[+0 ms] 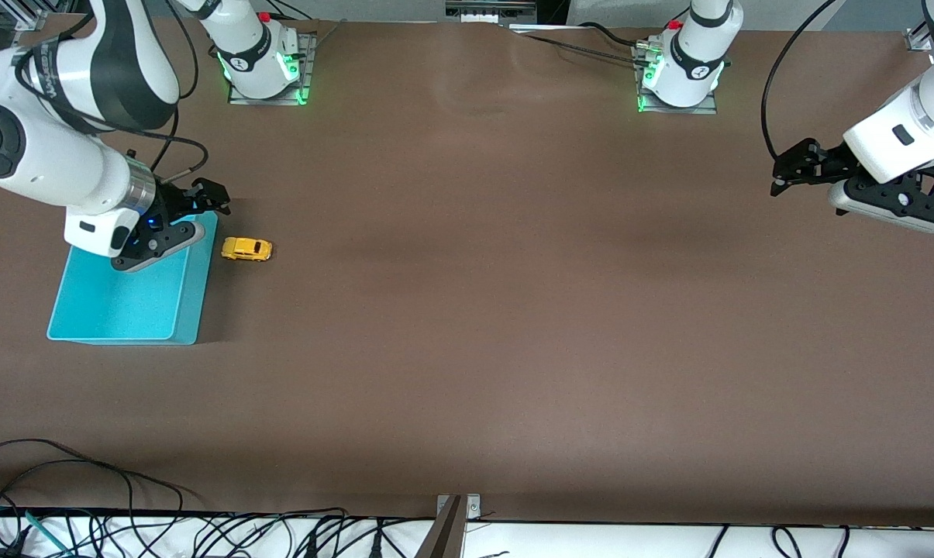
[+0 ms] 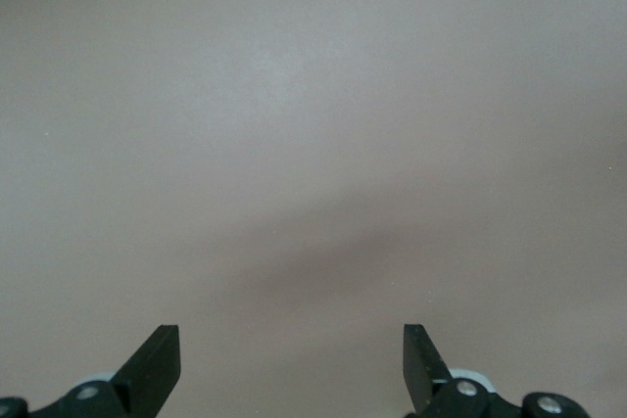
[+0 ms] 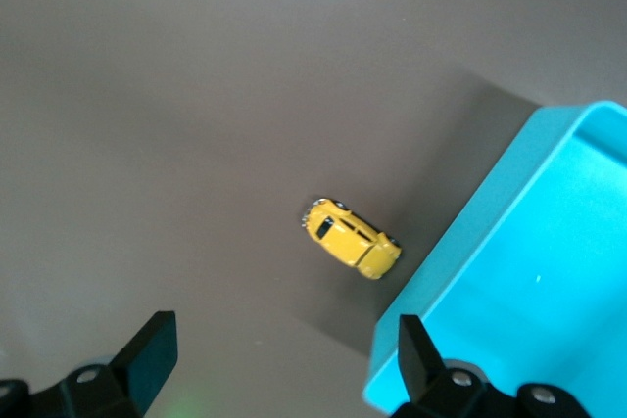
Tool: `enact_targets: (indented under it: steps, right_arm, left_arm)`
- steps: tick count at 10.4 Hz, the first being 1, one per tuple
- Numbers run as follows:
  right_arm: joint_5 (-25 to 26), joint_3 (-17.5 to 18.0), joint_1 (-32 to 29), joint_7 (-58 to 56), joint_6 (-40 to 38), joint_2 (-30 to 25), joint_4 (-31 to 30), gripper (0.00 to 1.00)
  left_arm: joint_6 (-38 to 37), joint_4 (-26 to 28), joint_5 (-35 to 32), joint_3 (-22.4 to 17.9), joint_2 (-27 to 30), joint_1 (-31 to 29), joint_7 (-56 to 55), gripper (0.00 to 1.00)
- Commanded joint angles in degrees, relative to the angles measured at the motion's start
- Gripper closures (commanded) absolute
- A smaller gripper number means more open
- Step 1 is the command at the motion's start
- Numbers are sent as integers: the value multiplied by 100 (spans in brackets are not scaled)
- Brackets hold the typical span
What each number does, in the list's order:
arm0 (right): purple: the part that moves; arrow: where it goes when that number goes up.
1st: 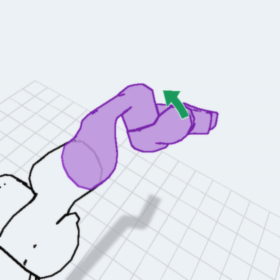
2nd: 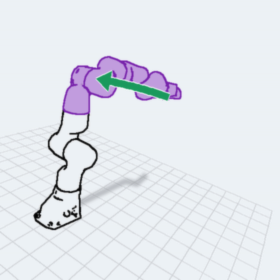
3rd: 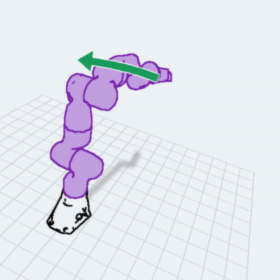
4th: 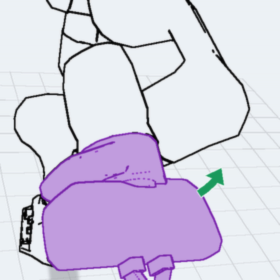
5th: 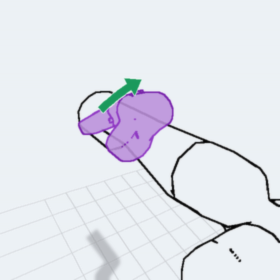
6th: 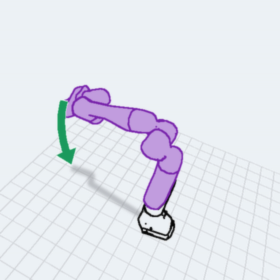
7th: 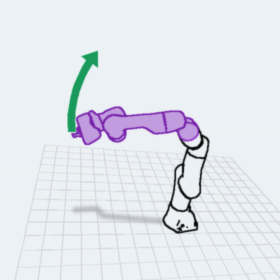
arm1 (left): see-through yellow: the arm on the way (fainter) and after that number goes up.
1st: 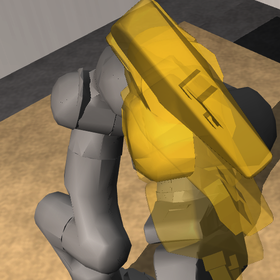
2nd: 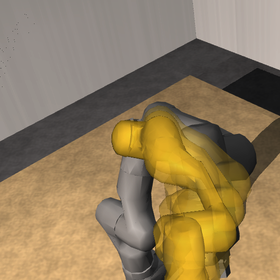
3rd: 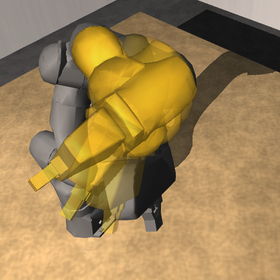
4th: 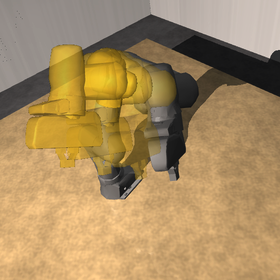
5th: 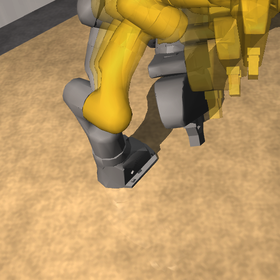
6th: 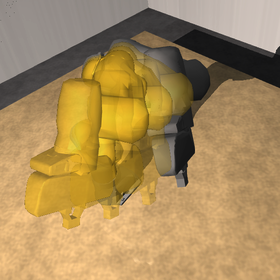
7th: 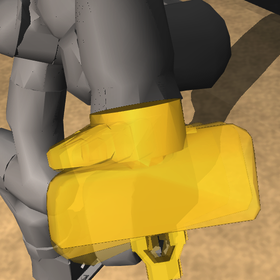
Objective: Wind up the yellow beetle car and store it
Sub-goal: 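Lower the right gripper and grasp the yellow car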
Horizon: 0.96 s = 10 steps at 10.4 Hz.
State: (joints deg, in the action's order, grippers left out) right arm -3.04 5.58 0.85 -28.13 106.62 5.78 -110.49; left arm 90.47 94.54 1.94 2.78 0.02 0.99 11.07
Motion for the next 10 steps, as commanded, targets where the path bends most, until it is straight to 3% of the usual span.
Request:
enact_targets:
  steps: [1, 5, 10]
  right_arm:
    - [-83, 277, -374, -1575, 926, -121, -778, 0]
    - [-13, 777, -787, -3092, 2973, 142, -2017, 0]
    - [23, 787, -989, -4076, 4277, 186, -3109, 0]
  left_arm:
    - [-519, -284, 140, -102, -88, 147, -464, 0]
    - [-644, -498, 78, -76, -195, 173, -501, 0]
    - [-644, -454, 122, -84, -195, 156, -501, 0]
